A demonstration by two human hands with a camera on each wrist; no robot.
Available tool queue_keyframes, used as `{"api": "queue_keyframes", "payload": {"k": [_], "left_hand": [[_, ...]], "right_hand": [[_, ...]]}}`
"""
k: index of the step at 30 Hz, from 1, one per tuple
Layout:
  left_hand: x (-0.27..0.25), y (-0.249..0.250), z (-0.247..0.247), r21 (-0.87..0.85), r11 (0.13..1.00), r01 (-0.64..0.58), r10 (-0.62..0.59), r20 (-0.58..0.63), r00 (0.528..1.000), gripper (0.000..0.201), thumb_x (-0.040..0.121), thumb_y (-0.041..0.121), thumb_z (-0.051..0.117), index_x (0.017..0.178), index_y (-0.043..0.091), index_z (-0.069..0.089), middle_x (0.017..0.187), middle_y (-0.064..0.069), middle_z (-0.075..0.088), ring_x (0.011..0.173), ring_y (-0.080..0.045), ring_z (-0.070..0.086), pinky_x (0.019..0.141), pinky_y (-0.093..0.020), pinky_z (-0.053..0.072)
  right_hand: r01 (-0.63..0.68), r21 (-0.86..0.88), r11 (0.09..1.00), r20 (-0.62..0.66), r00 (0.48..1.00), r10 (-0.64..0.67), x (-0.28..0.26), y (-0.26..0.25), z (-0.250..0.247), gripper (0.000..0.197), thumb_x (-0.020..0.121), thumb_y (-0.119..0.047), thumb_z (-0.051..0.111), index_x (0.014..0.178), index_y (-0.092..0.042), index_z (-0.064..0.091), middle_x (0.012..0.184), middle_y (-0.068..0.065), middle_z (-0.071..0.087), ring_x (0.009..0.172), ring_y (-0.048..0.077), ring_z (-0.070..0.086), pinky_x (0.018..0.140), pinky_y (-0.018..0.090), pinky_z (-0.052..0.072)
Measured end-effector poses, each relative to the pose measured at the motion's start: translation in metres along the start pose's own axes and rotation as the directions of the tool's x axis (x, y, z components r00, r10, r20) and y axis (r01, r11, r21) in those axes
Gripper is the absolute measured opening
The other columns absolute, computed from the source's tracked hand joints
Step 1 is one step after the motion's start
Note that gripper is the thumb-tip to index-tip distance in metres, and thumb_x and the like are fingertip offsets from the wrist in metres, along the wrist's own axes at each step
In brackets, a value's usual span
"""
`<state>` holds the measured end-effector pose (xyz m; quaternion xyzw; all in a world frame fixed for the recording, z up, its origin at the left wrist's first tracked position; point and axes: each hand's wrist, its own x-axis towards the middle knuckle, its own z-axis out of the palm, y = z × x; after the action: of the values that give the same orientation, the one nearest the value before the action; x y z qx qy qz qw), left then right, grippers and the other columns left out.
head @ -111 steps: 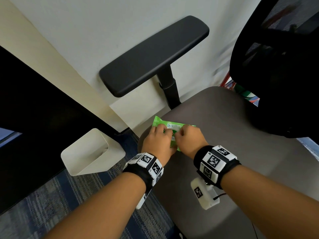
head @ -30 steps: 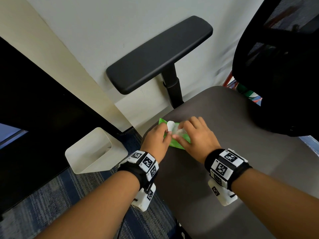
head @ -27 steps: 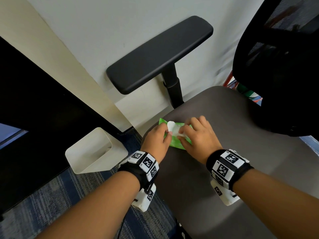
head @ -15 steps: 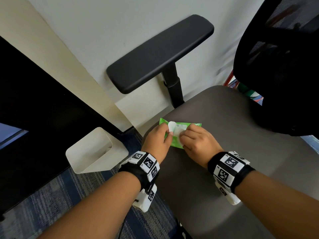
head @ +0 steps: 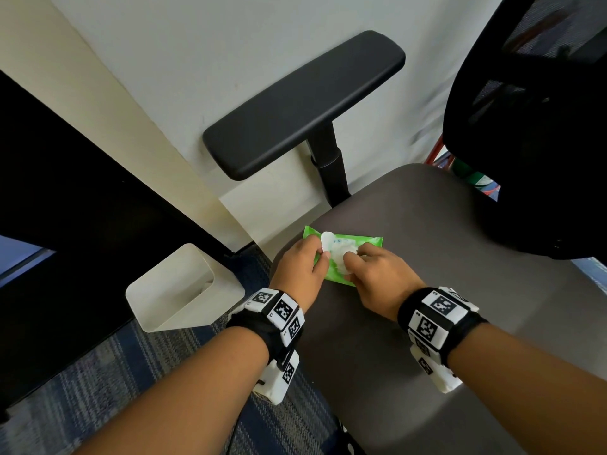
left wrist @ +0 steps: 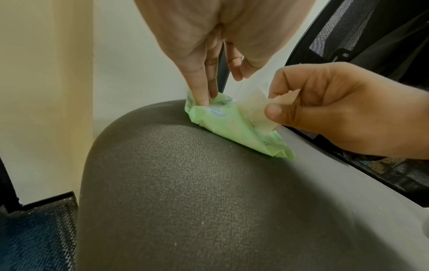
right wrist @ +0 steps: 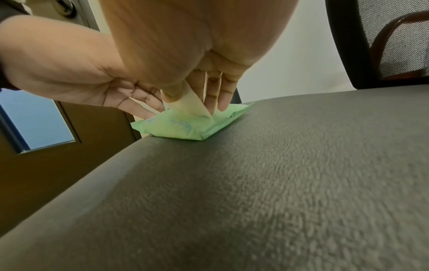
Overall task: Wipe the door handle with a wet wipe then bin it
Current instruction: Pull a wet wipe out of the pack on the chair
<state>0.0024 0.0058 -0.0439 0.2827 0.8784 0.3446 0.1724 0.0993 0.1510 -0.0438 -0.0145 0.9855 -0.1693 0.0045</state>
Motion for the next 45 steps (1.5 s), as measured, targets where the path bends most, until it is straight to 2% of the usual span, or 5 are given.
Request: {"api": "queue_keyframes", "payload": {"k": [11,20,34,40,45], "left_hand": [[-0.002,0.007,-0.003,-0.043,0.998,-0.034,0.034,-0.005,0.999,0.014,0.092,0.018,0.053,0.084,0.008,0.048,0.077,-0.009,0.053,0.065,-0.027,0.044,0.063,-0.050,0.048],[-0.003,0.009,-0.003,-0.002,1.000,-0.004,0.004,0.018,1.000,0.014,0.092,0.020,0.053,0.087,0.008,0.049,0.082,-0.007,0.053,0.065,-0.028,0.047,0.064,-0.047,0.048],[-0.003,0.005,0.006,-0.007,0.996,-0.093,0.093,-0.003,0.996,0.012,0.090,0.018,0.056,0.083,0.008,0.054,0.083,-0.007,0.055,0.064,-0.023,0.046,0.059,-0.040,0.046],[-0.004,0.001,0.011,0.114,0.974,-0.195,0.186,0.080,0.979,0.016,0.089,0.020,0.059,0.096,0.011,0.070,0.124,-0.005,0.063,0.113,-0.026,0.055,0.092,-0.037,0.048],[-0.005,0.003,0.014,0.303,0.924,-0.233,0.176,0.204,0.963,0.032,0.093,0.026,0.048,0.121,0.022,0.063,0.143,0.006,0.047,0.129,-0.023,0.040,0.087,-0.045,0.052]], "right_hand": [[-0.102,0.082,0.991,0.329,0.942,0.069,0.003,0.003,-0.009,0.011,0.087,-0.021,0.052,0.097,-0.018,0.054,0.103,0.000,0.060,0.126,0.026,0.032,0.083,0.033,0.047],[-0.044,0.077,0.996,0.072,0.997,0.038,0.000,0.004,-0.017,0.019,0.076,-0.028,0.048,0.081,-0.014,0.061,0.094,0.004,0.062,0.083,0.030,0.051,0.069,0.040,0.050],[0.053,0.074,0.996,0.089,0.994,-0.059,-0.011,0.005,-0.008,0.019,0.076,-0.025,0.056,0.085,-0.011,0.065,0.108,0.002,0.070,0.106,0.028,0.055,0.089,0.038,0.048],[0.033,-0.001,0.999,0.127,0.991,-0.033,-0.012,0.009,-0.001,0.020,0.077,-0.031,0.050,0.086,-0.019,0.063,0.095,-0.008,0.068,0.105,0.025,0.047,0.081,0.029,0.029],[-0.018,0.178,0.984,-0.030,0.999,0.024,-0.017,0.020,-0.009,0.018,0.082,-0.029,0.048,0.078,-0.015,0.058,0.075,-0.002,0.062,0.091,0.023,0.049,0.077,0.034,0.037]]}}
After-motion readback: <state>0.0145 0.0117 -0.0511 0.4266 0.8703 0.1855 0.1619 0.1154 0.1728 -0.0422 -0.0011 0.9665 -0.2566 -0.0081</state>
